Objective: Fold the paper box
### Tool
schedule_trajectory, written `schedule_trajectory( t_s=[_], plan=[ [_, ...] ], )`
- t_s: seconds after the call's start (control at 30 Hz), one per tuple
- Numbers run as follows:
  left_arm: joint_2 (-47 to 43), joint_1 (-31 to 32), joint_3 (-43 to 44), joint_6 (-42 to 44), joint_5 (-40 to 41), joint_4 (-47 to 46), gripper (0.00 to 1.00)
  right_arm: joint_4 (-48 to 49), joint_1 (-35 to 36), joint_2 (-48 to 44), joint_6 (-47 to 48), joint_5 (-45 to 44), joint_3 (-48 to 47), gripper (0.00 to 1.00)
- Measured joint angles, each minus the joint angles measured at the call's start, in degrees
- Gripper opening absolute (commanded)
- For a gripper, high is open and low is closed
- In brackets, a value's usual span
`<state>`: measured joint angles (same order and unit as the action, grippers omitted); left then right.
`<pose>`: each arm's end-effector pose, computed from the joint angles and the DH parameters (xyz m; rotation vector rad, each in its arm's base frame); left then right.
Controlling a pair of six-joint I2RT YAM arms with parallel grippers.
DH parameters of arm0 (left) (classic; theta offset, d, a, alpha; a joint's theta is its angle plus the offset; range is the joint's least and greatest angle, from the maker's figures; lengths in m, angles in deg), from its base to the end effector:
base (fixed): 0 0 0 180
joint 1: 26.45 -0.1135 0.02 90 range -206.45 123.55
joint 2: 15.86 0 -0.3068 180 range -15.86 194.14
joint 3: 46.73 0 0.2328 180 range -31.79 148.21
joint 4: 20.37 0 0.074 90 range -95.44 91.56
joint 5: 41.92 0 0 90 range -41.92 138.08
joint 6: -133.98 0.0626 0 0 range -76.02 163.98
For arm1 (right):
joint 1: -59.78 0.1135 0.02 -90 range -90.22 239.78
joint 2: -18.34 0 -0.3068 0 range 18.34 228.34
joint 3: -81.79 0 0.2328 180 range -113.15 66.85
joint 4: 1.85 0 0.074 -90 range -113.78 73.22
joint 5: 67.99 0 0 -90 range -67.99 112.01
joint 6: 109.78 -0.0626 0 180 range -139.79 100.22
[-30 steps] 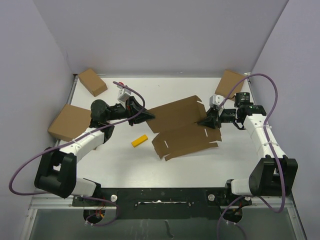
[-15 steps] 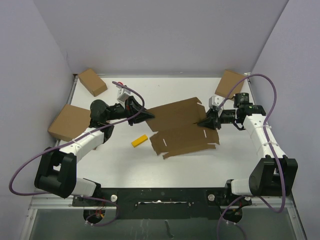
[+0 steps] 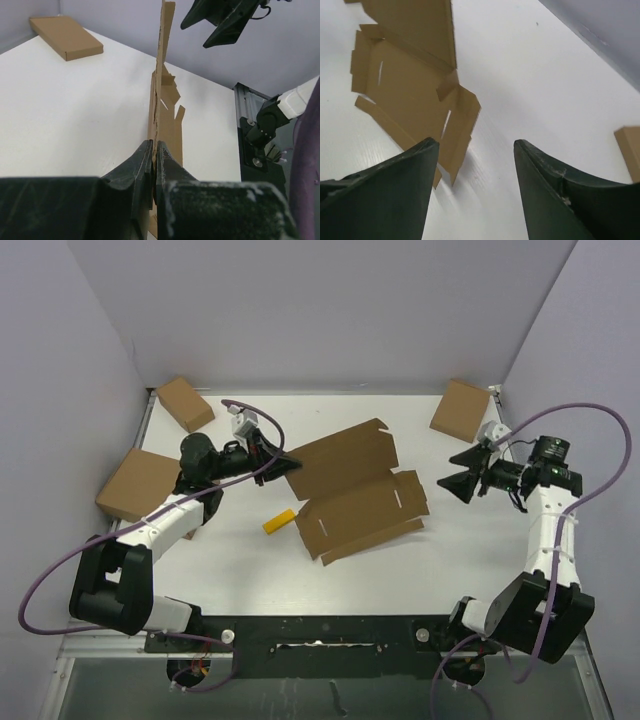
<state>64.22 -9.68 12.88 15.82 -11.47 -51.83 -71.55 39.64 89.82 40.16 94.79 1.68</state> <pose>0.2612 -0.1351 0.3545 0.7902 1.4218 -1.3260 0.2060 -0.0119 0.3584 -0.9687 1.6338 0.7432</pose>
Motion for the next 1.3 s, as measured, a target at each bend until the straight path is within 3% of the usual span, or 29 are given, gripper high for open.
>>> schedule_trajectory(
  t_s=[0.1, 0.2, 0.47, 0.8, 1.3],
  plan=[
    [0.0, 0.0, 0.0, 2.4, 2.0, 3.8, 0.00, 9.5, -5.4, -0.7, -11.7, -1.6, 5.5, 0.23],
    [0.0, 0.0, 0.0, 4.3, 4.3, 7.3, 0.00, 16.4, -6.8, 1.3, -21.6, -6.6, 11.2, 0.15],
    [0.1, 0.0, 0.0, 6.6, 11.0, 14.3, 0.00, 20.7, -1.6, 10.9, -27.5, -16.2, 12.4, 0.11],
    [0.6, 0.0, 0.0, 6.4, 15.8, 17.6, 0.00, 21.3, 9.7, 22.1, -30.8, -28.9, 10.1, 0.08],
    [1.7, 0.0, 0.1, 6.4, 17.8, 19.3, 0.00, 20.4, 16.7, 26.4, -30.9, -36.5, 8.4, 0.07]
  ],
)
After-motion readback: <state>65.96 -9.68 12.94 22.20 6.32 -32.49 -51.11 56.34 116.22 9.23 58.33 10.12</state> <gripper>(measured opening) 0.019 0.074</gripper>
